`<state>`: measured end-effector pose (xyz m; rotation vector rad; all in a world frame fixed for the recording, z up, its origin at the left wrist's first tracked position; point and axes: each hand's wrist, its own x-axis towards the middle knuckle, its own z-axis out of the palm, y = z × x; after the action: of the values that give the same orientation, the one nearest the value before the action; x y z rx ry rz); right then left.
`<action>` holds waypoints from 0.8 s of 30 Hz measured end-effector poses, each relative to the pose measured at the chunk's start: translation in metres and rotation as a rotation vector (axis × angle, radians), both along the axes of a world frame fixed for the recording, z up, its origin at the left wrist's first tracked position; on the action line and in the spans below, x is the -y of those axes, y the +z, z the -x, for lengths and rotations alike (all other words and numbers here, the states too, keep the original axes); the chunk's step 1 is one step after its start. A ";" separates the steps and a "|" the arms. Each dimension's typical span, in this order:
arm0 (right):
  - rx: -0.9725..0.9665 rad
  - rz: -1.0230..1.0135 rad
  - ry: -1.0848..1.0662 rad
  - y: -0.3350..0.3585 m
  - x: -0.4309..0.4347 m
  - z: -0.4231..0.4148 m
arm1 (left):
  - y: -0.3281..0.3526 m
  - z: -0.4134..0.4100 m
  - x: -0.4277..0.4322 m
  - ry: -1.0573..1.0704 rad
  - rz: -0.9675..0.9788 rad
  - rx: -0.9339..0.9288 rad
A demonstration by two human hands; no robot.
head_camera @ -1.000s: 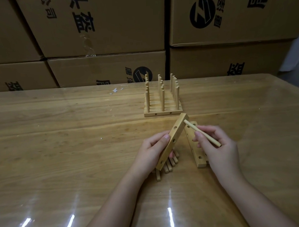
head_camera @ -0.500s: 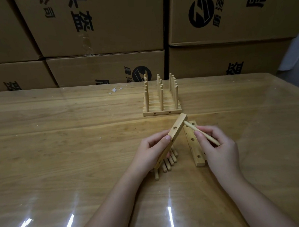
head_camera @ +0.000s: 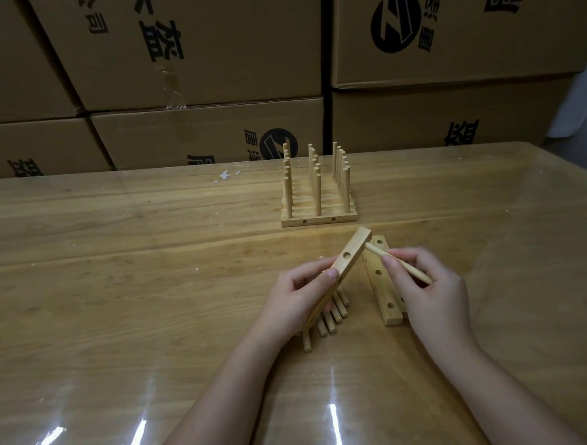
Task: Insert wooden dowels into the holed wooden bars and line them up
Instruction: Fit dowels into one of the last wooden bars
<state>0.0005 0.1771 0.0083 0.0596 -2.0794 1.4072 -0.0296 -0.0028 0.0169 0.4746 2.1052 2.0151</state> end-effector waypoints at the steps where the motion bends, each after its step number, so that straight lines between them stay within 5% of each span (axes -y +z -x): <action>1: -0.001 -0.004 -0.003 0.001 0.000 0.000 | 0.000 0.000 0.000 -0.002 0.007 -0.003; 8: 0.025 -0.024 -0.026 -0.003 0.000 0.001 | 0.000 -0.002 0.000 -0.010 0.059 -0.032; 15: -0.021 0.215 0.016 0.001 -0.001 0.001 | -0.003 0.001 0.001 0.005 -0.016 -0.016; 24: -0.129 0.008 -0.048 -0.002 0.000 -0.001 | -0.007 0.007 0.003 0.058 -0.132 0.010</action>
<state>0.0012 0.1775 0.0064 0.0939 -1.9569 1.3470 -0.0361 -0.0059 0.0099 0.4275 2.0110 2.1933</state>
